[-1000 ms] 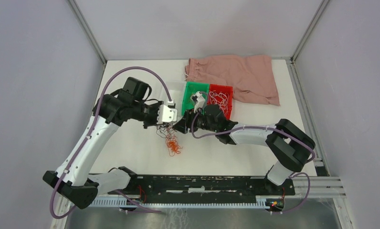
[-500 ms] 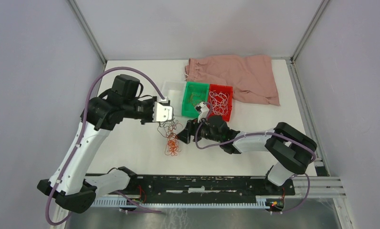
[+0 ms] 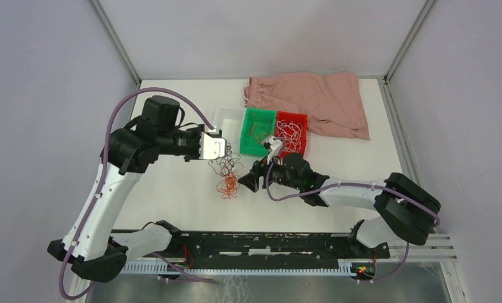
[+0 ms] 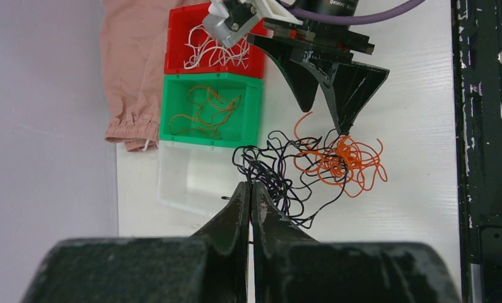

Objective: Untangle the cables
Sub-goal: Untie the cable.

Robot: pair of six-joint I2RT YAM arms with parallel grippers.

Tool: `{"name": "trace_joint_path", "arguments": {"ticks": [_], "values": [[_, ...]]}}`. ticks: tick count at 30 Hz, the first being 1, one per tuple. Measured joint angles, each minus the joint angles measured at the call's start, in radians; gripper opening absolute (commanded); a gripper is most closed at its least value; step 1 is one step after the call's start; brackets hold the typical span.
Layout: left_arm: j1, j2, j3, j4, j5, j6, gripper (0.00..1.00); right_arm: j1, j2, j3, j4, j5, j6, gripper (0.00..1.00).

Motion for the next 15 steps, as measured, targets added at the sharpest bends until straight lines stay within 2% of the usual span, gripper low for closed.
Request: {"name": "trace_joint_path", "arguments": {"ticks": [9,15], "values": [[0.0,-0.025,-0.029,0.011,0.006,0.0,0.03,0.002,-0.201,0.005,-0.161,0.029,-0.133,0.75],[0.0,-0.053,-0.101,0.015,0.013,0.0,0.03,0.002,-0.238,0.057,-0.209,0.003,-0.161,0.74]]}}
